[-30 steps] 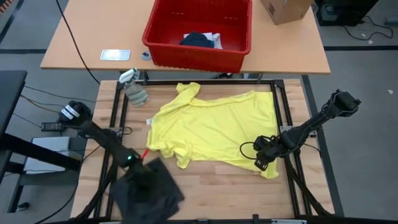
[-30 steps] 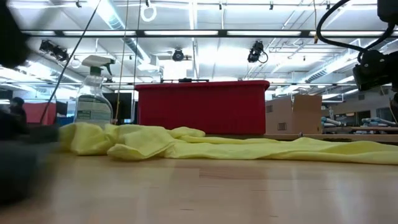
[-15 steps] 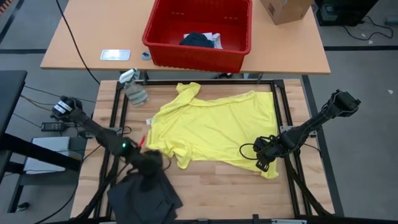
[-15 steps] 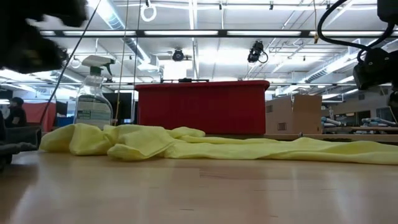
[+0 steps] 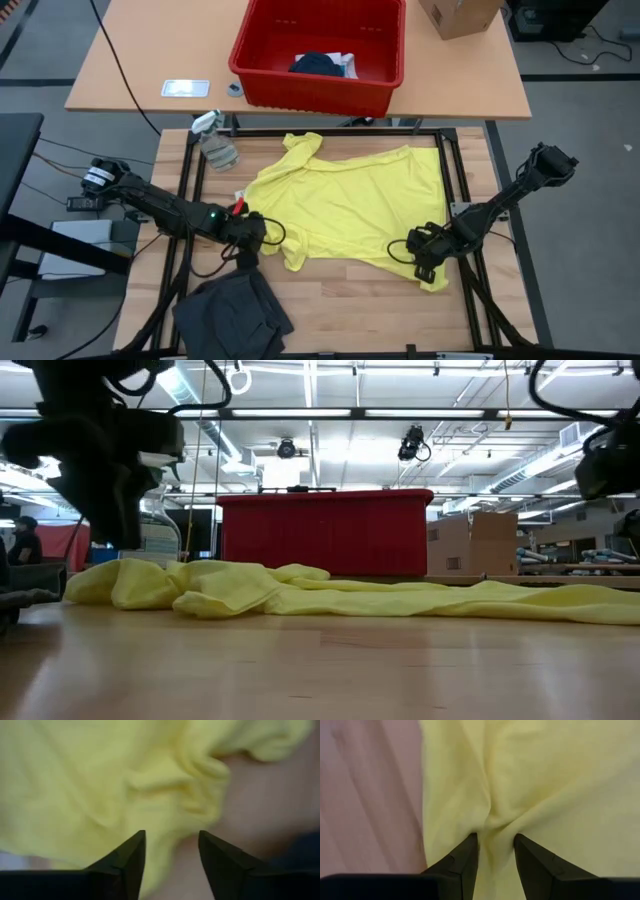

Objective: Fold Laundry from Bin
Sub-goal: Fold the yellow shirt

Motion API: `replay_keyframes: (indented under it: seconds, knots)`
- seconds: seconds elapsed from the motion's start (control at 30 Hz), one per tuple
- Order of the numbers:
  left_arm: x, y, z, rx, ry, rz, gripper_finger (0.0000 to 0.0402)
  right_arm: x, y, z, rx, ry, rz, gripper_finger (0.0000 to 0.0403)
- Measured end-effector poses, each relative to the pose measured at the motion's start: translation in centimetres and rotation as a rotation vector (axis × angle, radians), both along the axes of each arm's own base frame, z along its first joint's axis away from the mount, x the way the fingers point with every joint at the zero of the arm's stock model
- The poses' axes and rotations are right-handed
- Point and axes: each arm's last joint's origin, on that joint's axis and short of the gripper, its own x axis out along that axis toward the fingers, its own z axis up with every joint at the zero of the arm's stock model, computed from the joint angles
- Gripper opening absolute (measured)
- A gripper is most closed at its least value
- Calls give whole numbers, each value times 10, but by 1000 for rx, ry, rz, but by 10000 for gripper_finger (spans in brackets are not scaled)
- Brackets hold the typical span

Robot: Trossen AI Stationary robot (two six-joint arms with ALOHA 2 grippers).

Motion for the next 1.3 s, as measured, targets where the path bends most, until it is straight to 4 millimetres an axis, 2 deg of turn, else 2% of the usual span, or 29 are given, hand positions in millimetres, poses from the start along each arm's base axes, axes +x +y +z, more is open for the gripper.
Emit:
replay_keyframes:
  seconds: [0.1, 0.23, 0.4, 0.63, 0.77, 0.9, 1.03, 1.07, 1.17, 1.23, 1.3]
  knots:
    - [3, 9, 0, 37, 5, -50, 215, -4, 6, 0, 12, 4, 45, 135]
    - [6, 16, -11, -60, 70, -147, 217, -9, 12, 0, 20, 14, 65, 135]
    - [7, 16, -20, -126, 145, -245, 188, -11, 16, 3, 42, 16, 16, 135]
    - [16, 14, -35, -194, 186, -272, 166, -15, 38, 21, 136, -11, 100, 135]
    - [21, 9, -45, -213, 198, -289, 148, -23, 46, 18, 121, -2, 114, 135]
    - [26, 8, -48, -217, 176, -288, 95, -21, 47, 9, 87, -31, 79, 130]
    - [27, 8, -48, -226, 169, -277, 20, -14, 50, -1, 118, -36, 64, 108]
    - [27, 8, -47, -237, 169, -272, 12, -11, 52, -3, 132, -35, 64, 100]
    - [27, 5, -47, -303, 173, -267, 9, -8, 56, -10, 153, -2, 54, 68]
    - [27, 1, -45, -360, 186, -254, 5, -8, 56, -13, 189, 63, 33, 30]
    - [25, -4, -36, -413, 214, -250, 4, -9, 58, -9, 247, 118, 44, 10]
